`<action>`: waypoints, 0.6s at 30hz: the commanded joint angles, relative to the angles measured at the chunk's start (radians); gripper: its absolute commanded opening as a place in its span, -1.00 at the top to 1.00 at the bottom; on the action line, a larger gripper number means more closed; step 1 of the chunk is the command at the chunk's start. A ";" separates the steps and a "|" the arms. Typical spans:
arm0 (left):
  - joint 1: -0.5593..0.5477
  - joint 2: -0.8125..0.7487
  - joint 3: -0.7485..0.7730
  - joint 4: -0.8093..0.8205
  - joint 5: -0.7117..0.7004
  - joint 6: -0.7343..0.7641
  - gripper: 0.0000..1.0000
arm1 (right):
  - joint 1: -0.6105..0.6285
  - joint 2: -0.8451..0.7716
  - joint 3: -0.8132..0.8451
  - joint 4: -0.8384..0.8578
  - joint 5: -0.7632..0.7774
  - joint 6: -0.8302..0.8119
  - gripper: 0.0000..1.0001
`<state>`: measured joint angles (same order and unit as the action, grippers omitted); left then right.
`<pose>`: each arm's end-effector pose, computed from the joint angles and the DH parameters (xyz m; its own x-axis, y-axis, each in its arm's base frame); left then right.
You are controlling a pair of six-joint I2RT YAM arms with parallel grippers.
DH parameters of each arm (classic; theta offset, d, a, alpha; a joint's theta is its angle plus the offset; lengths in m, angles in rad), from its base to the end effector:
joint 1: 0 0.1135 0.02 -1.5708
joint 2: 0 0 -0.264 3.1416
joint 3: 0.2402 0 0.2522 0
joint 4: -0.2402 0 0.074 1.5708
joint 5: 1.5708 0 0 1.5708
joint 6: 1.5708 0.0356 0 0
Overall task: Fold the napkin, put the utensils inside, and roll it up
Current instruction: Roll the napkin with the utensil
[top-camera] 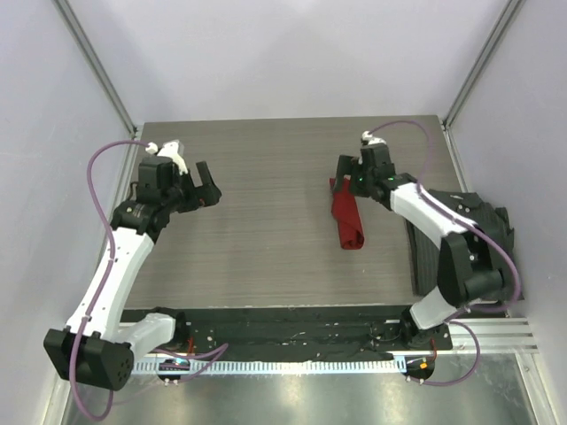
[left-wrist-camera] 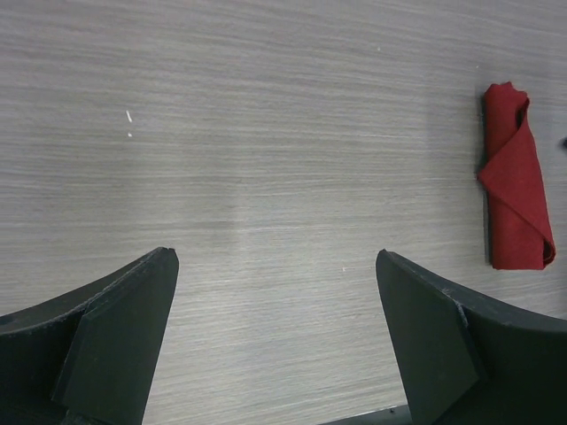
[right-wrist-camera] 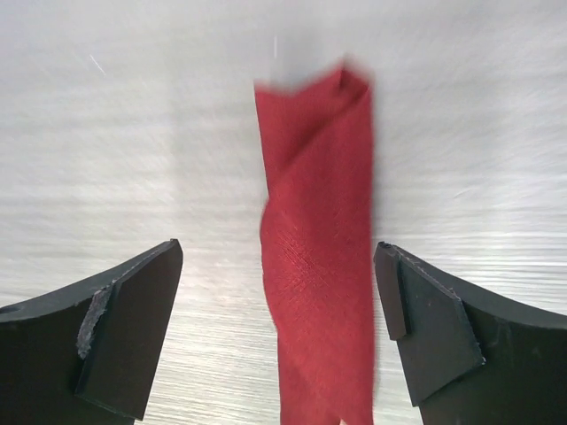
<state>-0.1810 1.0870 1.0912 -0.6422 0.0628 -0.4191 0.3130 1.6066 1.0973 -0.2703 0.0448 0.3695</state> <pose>0.2257 -0.0436 0.3430 -0.6284 -0.2979 -0.7186 -0.0290 0.9321 -0.3610 0.3340 0.1064 0.2333 -0.7238 0.1450 -0.6746 -0.0170 0.9736 0.2275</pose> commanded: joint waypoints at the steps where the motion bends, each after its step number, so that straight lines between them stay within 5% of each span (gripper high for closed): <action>1: 0.006 -0.088 -0.027 0.055 -0.014 0.043 -1.00 | -0.025 -0.204 -0.005 0.023 0.082 -0.059 -0.99; 9: 0.006 -0.254 -0.154 0.183 0.011 0.086 -1.00 | -0.023 -0.571 -0.273 0.114 0.089 -0.145 -0.99; 18: 0.006 -0.371 -0.241 0.237 -0.046 0.108 -0.99 | -0.023 -0.790 -0.496 0.171 0.073 -0.144 -0.99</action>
<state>-0.1810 0.7616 0.8780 -0.4896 0.0483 -0.3321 0.2863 0.8738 0.6292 -0.1654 0.1104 0.2409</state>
